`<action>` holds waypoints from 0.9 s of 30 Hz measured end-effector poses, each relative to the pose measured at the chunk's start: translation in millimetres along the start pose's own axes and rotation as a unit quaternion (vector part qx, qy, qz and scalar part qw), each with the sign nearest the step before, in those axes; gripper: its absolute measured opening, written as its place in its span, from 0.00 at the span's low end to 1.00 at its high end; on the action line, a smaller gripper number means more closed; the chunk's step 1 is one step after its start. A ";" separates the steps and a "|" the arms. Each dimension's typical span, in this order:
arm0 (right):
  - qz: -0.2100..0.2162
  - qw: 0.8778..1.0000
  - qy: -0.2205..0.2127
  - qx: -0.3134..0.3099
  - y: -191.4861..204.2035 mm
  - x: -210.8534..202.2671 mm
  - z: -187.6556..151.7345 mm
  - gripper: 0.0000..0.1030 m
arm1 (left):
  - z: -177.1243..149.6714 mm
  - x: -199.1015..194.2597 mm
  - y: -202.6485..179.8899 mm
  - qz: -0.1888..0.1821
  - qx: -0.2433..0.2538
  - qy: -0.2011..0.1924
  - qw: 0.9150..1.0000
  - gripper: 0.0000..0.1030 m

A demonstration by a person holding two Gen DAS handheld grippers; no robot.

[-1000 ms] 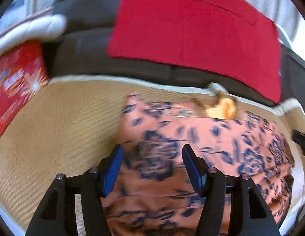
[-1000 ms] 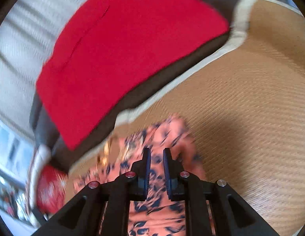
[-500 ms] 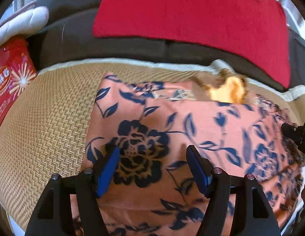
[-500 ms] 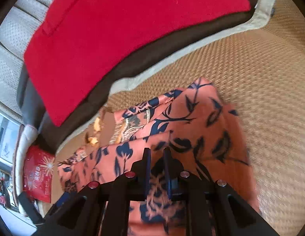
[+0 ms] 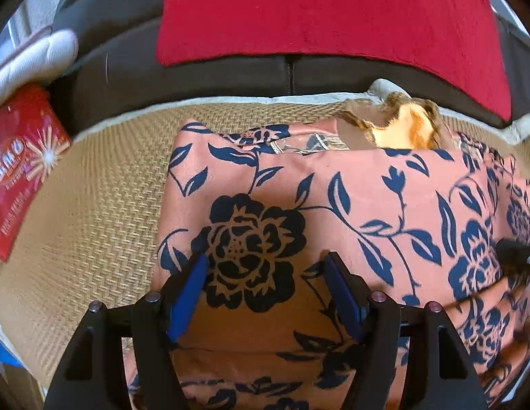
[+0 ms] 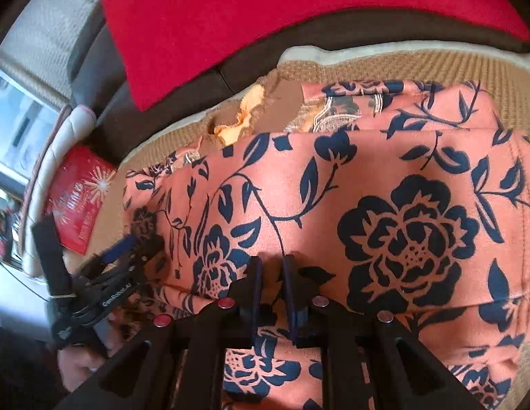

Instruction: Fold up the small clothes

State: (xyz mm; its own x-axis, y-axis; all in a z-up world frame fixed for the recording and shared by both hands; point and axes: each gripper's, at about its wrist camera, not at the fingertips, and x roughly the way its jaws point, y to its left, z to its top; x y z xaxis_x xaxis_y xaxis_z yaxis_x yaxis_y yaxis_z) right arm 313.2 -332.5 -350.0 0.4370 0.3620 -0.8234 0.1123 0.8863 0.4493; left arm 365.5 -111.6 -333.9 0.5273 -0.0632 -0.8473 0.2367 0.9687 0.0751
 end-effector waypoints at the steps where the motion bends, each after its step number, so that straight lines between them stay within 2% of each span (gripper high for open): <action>1: -0.001 1.000 0.003 -0.007 2.2 -5.5 -3.0 0.16 | -1.7 -4.4 0.2 -0.008 -0.004 -0.005 1.000 0.69; 3: 0.017 1.000 -0.008 -0.012 4.9 -20.8 -8.8 0.16 | -8.8 -19.0 5.5 -0.026 -0.027 -0.015 0.999 0.69; 5: 0.017 1.000 -0.021 -0.012 2.7 -31.9 -12.2 0.16 | -16.9 -31.0 11.2 -0.029 -0.037 -0.026 0.999 0.69; 7: 0.008 1.000 -0.007 -0.002 -1.6 -28.6 -18.6 0.22 | -29.9 -31.5 12.1 -0.020 -0.022 -0.019 0.999 0.69; 8: 0.002 1.000 0.011 0.005 -1.7 -18.2 -19.9 0.24 | -35.6 -24.2 10.6 -0.007 -0.003 -0.002 1.000 0.69; 9: 0.000 1.000 0.018 0.007 -3.1 -11.4 -22.0 0.24 | -38.4 -20.9 12.7 -0.001 0.009 0.003 1.000 0.69; 10: 0.002 1.000 0.004 0.006 -1.9 -14.1 -22.8 0.24 | -42.8 -24.4 10.7 0.003 0.016 -0.002 1.000 0.69; 12: 0.015 1.000 0.004 0.019 0.8 -24.4 -25.3 0.26 | -50.7 -44.8 13.4 -0.006 0.012 -0.021 1.000 0.69; 14: 0.043 0.999 -0.021 0.018 0.9 -40.8 -33.1 0.26 | -58.5 -65.1 22.8 -0.026 -0.002 -0.042 0.999 0.69; 15: 0.043 0.998 -0.032 0.011 2.8 -48.8 -37.3 0.26 | -64.9 -79.0 31.0 -0.031 -0.010 -0.054 0.998 0.69; 17: 0.045 0.997 -0.057 -0.003 3.1 -69.5 -49.2 0.26 | -72.1 -95.0 42.2 -0.028 -0.019 -0.079 0.996 0.69; 20: 0.061 0.995 -0.080 0.001 -7.1 -94.9 -77.9 0.27 | -104.9 -121.9 72.8 -0.015 -0.040 -0.107 0.993 0.71; 22: 0.062 0.994 -0.088 0.012 -22.9 -112.1 -105.3 0.43 | -128.8 -130.4 94.8 -0.020 -0.056 -0.107 0.992 0.73; 23: 0.057 0.994 -0.088 0.017 -30.0 -117.9 -116.9 0.73 | -148.1 -135.6 104.5 -0.020 -0.065 -0.101 0.993 0.73; 24: 0.052 0.994 -0.090 0.023 -37.2 -123.8 -129.3 0.80 | -159.2 -135.5 111.5 -0.022 -0.072 -0.094 0.993 0.73; 25: 0.044 0.994 -0.097 0.025 -45.7 -131.0 -144.4 0.80 | -176.0 -137.8 119.4 -0.025 -0.080 -0.083 0.993 0.73; 27: 0.021 0.996 -0.085 0.030 -62.3 -144.1 -170.1 0.80 | -194.0 -131.7 133.8 -0.028 -0.092 -0.063 0.993 0.73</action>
State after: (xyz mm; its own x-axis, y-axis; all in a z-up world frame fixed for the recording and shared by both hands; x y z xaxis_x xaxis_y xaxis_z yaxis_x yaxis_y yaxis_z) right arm 91.3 -390.8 -318.3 0.5870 0.3401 -0.7347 0.1419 0.8502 0.5070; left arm 169.4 72.9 -314.3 0.6180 -0.1360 -0.7743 0.1211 0.9896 -0.0772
